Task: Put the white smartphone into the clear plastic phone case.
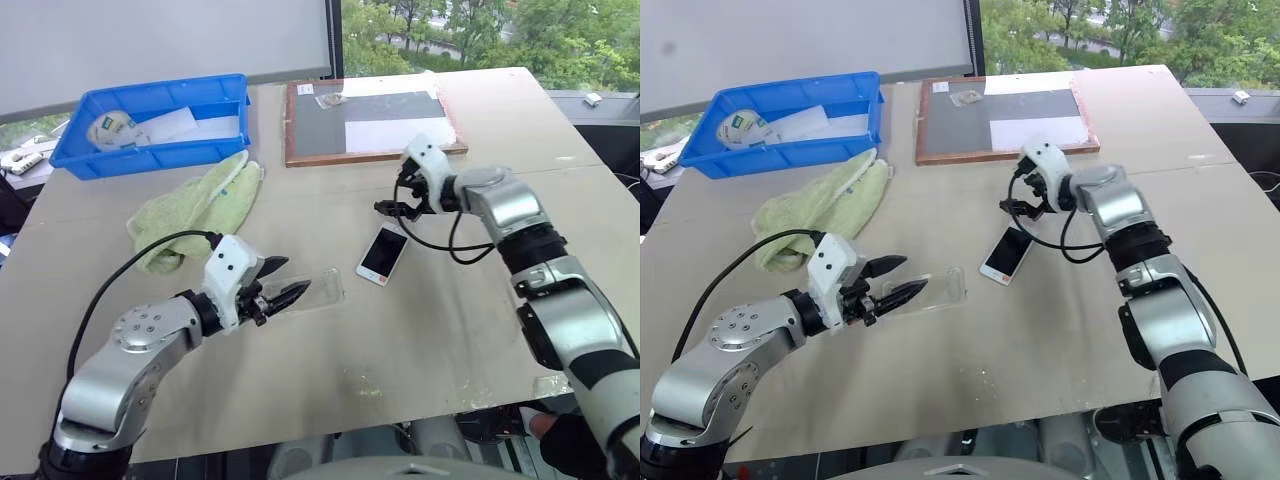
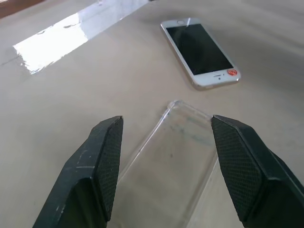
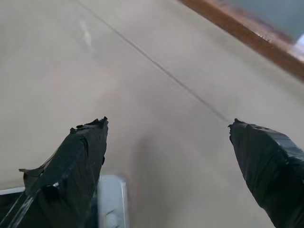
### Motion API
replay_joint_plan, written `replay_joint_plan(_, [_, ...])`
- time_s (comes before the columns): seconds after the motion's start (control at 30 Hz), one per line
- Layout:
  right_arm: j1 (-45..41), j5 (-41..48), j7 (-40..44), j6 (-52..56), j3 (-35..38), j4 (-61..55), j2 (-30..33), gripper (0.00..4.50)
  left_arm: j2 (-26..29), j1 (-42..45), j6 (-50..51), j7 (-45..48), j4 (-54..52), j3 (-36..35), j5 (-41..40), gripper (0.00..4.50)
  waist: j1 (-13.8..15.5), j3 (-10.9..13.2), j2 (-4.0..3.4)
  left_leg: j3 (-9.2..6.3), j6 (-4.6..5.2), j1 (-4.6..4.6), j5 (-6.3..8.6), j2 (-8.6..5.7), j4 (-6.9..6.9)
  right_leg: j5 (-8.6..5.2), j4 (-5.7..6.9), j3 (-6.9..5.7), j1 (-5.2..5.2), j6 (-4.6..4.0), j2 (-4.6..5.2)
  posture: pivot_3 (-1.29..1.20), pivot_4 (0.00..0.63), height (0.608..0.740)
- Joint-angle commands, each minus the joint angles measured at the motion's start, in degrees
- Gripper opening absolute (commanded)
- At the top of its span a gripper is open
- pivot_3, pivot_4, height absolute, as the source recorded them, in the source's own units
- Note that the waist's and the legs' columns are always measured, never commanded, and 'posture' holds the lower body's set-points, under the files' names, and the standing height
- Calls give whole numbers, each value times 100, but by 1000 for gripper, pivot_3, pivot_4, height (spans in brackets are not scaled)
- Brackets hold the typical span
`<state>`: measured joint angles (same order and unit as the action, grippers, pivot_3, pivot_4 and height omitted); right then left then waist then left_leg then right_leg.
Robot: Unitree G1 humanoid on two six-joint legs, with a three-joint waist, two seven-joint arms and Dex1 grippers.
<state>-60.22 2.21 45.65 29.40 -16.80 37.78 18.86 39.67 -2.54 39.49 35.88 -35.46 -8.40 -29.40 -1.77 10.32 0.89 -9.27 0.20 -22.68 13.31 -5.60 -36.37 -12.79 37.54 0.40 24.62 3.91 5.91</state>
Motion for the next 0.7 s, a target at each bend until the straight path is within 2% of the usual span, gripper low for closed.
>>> replay_joint_plan(0.03, [-213, -676, -180, -604, -430, 430, -94, 4435, -22, -46, -47, -80, -266, -62, -19, 3005, -4, 0, 0, 13, 0, 0, 0, -1, -2, 0, 10, 13, 8, 0, 0, 0, 150, 740])
replay_joint_plan(0.23, [-274, -1345, 293, -1504, -929, 719, 198, 4435, -48, -124, -72, -160, -324, -79, -3, 3005, -31, -1, 1, 35, 1, 5, 0, -1, -4, 4, 16, 36, 14, 6, -3, 0, 150, 740])
replay_joint_plan(0.37, [47, -1376, 1142, -1674, -956, -106, 815, 4435, -85, -225, -95, -207, -354, -94, 3, 3005, -9, -1, 1, 33, 1, 4, 0, -1, -6, 5, 15, 37, 14, 8, -4, 0, 150, 740])
replay_joint_plan(0.57, [1215, -839, 2319, -1345, -792, -2150, 1585, 4435, -92, -34, -164, -142, -161, 29, 37, 3005, -3, -5, 6, 35, 2, 3, 1, 1, -5, 5, 14, 37, 14, 8, -4, 0, 150, 740])
replay_joint_plan(0.63, [1385, -616, 2315, -1112, -522, -2497, 1623, 4435, -76, 26, -184, -102, -89, 38, 37, 3005, -22, -4, 5, 37, 2, 3, 1, 3, -5, 5, 13, 37, 12, 9, -4, 0, 150, 740])
replay_joint_plan(0.7, [1178, -358, 1972, -350, -119, -2441, 1364, 4435, -64, 63, -211, -52, -24, 51, 38, 3005, -74, -3, 4, 55, 5, 6, 3, 8, -6, 5, 14, 49, 14, 9, -5, 0, 150, 740])
